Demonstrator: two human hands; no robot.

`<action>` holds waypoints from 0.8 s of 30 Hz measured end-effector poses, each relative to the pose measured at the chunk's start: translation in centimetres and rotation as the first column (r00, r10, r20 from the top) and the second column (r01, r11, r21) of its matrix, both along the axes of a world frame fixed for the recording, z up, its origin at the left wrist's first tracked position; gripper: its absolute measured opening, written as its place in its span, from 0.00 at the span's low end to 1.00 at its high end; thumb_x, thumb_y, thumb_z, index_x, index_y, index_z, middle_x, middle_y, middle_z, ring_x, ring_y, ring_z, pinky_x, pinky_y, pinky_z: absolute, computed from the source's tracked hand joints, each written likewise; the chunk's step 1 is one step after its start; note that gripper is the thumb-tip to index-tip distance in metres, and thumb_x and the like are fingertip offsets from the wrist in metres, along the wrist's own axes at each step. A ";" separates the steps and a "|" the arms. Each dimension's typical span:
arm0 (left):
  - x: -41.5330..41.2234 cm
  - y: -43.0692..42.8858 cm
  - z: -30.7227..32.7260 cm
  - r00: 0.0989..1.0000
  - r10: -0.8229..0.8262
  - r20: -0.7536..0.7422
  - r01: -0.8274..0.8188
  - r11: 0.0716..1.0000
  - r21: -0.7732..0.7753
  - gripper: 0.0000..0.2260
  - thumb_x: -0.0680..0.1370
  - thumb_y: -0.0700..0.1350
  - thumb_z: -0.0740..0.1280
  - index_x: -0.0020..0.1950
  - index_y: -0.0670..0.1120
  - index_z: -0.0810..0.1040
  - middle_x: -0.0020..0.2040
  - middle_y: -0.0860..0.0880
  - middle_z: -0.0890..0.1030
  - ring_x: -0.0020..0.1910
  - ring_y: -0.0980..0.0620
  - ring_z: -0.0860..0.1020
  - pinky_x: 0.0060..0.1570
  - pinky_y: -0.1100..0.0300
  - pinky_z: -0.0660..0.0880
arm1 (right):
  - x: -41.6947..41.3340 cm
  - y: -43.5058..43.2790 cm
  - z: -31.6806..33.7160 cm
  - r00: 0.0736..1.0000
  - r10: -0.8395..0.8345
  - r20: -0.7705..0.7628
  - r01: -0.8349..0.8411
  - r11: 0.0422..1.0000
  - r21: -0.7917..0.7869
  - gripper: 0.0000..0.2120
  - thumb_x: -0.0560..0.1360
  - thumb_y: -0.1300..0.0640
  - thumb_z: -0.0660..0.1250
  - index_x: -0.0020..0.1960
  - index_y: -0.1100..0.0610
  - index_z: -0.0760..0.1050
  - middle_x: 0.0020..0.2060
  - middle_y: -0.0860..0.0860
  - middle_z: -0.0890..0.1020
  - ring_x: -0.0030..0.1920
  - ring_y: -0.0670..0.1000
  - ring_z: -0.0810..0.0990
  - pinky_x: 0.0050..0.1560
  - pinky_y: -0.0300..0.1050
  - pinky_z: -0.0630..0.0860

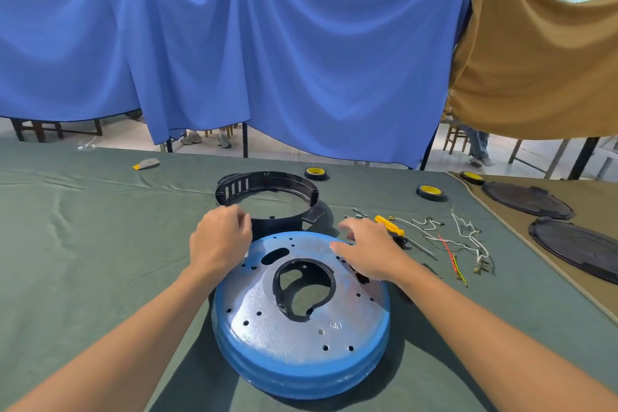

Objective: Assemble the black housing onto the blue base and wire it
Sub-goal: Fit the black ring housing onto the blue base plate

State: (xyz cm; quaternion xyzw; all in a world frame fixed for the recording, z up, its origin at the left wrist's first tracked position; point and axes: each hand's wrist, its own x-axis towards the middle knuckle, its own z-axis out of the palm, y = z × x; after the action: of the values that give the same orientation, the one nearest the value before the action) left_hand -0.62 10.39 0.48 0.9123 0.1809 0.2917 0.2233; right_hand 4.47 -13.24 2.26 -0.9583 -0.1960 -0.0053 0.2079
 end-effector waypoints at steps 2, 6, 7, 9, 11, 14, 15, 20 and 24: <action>1.0 0.1 0.3 0.998 -0.055 0.016 0.053 0.994 0.098 0.10 0.81 0.48 0.62 0.54 0.45 0.81 0.52 0.48 0.80 0.56 0.46 0.74 0.47 0.50 0.74 | 1.0 0.9 0.0 1.000 0.028 0.010 -0.028 0.998 0.061 0.22 0.79 0.48 0.62 0.71 0.52 0.68 0.66 0.54 0.73 0.68 0.56 0.67 0.66 0.55 0.69; 3.4 0.0 0.7 0.970 -0.195 -0.143 0.231 0.922 0.311 0.18 0.80 0.54 0.63 0.68 0.48 0.75 0.64 0.49 0.78 0.66 0.47 0.71 0.63 0.52 0.67 | 3.2 2.6 -0.3 0.994 0.078 0.071 -0.081 0.996 0.044 0.20 0.80 0.55 0.60 0.72 0.50 0.66 0.65 0.54 0.73 0.68 0.57 0.65 0.66 0.55 0.68; 4.0 -0.1 0.7 0.960 -0.217 -0.178 0.266 0.907 0.327 0.19 0.80 0.56 0.63 0.68 0.49 0.75 0.65 0.49 0.78 0.66 0.47 0.71 0.64 0.52 0.66 | 3.6 3.0 -0.4 0.987 0.103 0.120 -0.106 0.994 0.020 0.21 0.81 0.56 0.59 0.73 0.49 0.65 0.64 0.54 0.72 0.67 0.57 0.65 0.65 0.54 0.67; 4.9 -0.1 0.7 0.939 -0.256 -0.230 0.318 0.901 0.297 0.18 0.80 0.57 0.63 0.64 0.50 0.79 0.60 0.50 0.81 0.62 0.47 0.75 0.61 0.52 0.70 | 4.4 3.6 -0.6 0.958 0.161 0.238 -0.152 0.987 -0.057 0.22 0.81 0.59 0.58 0.74 0.50 0.63 0.63 0.54 0.72 0.65 0.56 0.66 0.63 0.52 0.68; 5.3 -0.1 0.5 0.923 -0.276 -0.269 0.348 0.895 0.277 0.15 0.80 0.58 0.63 0.56 0.51 0.82 0.53 0.50 0.83 0.55 0.47 0.78 0.53 0.54 0.75 | 5.1 4.0 -0.8 0.904 0.235 0.358 -0.175 0.966 -0.192 0.22 0.81 0.60 0.59 0.74 0.50 0.65 0.61 0.53 0.73 0.62 0.55 0.68 0.59 0.51 0.70; 5.6 0.1 0.1 0.903 -0.311 -0.296 0.386 0.890 0.242 0.12 0.78 0.58 0.65 0.51 0.53 0.83 0.47 0.52 0.83 0.49 0.48 0.78 0.44 0.56 0.75 | 6.2 4.4 -0.6 0.823 0.356 0.443 -0.202 0.912 -0.358 0.18 0.79 0.60 0.62 0.69 0.52 0.70 0.58 0.53 0.75 0.59 0.55 0.70 0.54 0.49 0.72; 5.7 0.3 0.1 0.901 -0.322 -0.290 0.392 0.892 0.226 0.11 0.78 0.58 0.66 0.50 0.53 0.83 0.46 0.52 0.83 0.48 0.49 0.78 0.43 0.56 0.75 | 6.4 4.5 -0.5 0.798 0.387 0.462 -0.213 0.898 -0.384 0.17 0.79 0.59 0.63 0.67 0.52 0.72 0.57 0.53 0.76 0.58 0.54 0.71 0.53 0.49 0.73; 5.9 0.5 0.5 0.937 -0.286 -0.199 0.335 0.898 0.285 0.10 0.78 0.57 0.67 0.47 0.52 0.81 0.39 0.54 0.78 0.46 0.49 0.77 0.36 0.57 0.68 | 7.1 5.0 -0.3 0.685 0.454 0.570 -0.195 0.868 -0.457 0.10 0.80 0.57 0.62 0.60 0.55 0.75 0.53 0.51 0.77 0.53 0.52 0.73 0.41 0.43 0.67; 5.7 -0.4 1.7 0.945 -0.312 -0.093 0.324 0.865 0.383 0.13 0.80 0.56 0.64 0.54 0.49 0.81 0.47 0.49 0.82 0.50 0.47 0.78 0.44 0.54 0.71 | 7.1 5.5 1.0 0.647 0.387 0.657 -0.149 0.909 -0.388 0.05 0.75 0.60 0.69 0.50 0.60 0.77 0.48 0.54 0.78 0.48 0.55 0.76 0.33 0.45 0.74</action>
State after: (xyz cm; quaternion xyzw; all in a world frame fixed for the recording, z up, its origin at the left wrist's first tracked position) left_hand 5.07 10.02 2.14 0.9596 -0.0311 0.2685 0.0778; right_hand 11.54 -7.74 3.22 -0.8575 -0.4013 -0.3199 -0.0350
